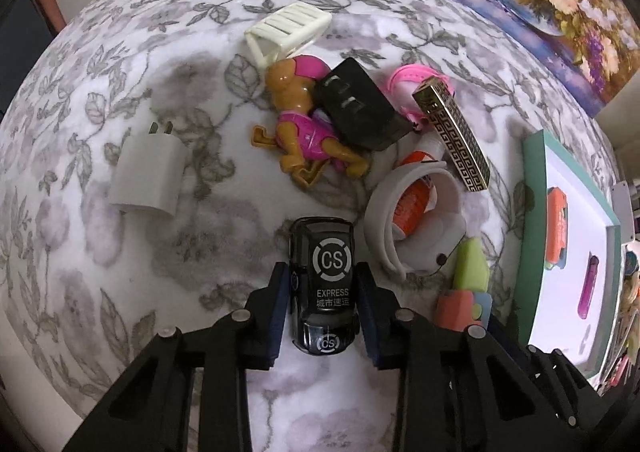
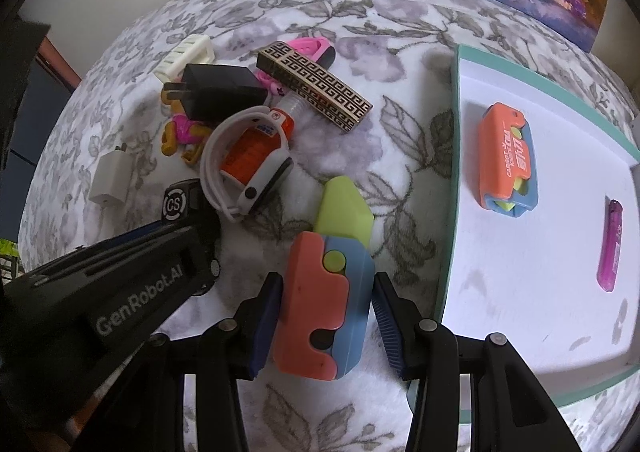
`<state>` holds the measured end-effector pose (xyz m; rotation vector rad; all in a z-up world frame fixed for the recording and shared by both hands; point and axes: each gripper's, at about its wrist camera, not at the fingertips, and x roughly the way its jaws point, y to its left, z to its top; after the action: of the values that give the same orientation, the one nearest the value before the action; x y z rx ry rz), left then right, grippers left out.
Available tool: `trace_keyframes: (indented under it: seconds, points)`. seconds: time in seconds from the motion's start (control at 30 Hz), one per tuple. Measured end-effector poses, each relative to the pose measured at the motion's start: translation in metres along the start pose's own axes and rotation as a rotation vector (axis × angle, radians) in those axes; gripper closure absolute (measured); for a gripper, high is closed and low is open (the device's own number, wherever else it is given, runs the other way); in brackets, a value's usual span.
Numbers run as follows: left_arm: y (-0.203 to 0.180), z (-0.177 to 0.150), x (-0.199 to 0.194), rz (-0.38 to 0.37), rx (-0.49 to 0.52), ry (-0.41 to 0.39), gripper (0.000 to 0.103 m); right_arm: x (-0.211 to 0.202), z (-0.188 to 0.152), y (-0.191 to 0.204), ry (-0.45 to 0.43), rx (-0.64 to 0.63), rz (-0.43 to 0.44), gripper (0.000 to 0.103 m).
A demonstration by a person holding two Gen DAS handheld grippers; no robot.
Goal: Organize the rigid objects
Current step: 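Carry both items into the tray and open both grippers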
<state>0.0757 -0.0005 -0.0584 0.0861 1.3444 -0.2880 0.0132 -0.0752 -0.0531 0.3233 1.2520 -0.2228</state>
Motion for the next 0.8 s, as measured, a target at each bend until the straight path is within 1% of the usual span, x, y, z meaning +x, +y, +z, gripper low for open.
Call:
trace_keyframes:
  seconds: [0.23,0.47,0.53,0.67,0.8]
  points:
    - [0.001,-0.001,-0.001,-0.003,-0.001,-0.002,0.069,0.000,-0.004,0.008,-0.018,-0.055,-0.044,0.054]
    - [0.007,-0.003,-0.004,-0.013,-0.012,0.002,0.069,-0.001,-0.007,0.013,-0.026,-0.055,-0.035,0.055]
    - [0.010,-0.004,-0.010,-0.023,-0.025,-0.009,0.069,-0.002,-0.006,0.008,-0.025,-0.042,-0.011,0.055]
    - [0.013,-0.003,-0.030,-0.024,-0.033,-0.072,0.069,-0.010,-0.003,-0.004,-0.023,0.021,0.066,0.056]
    - [0.014,-0.003,-0.054,-0.031,-0.046,-0.139,0.069,-0.029,-0.002,-0.011,-0.060,0.055,0.119,0.056]
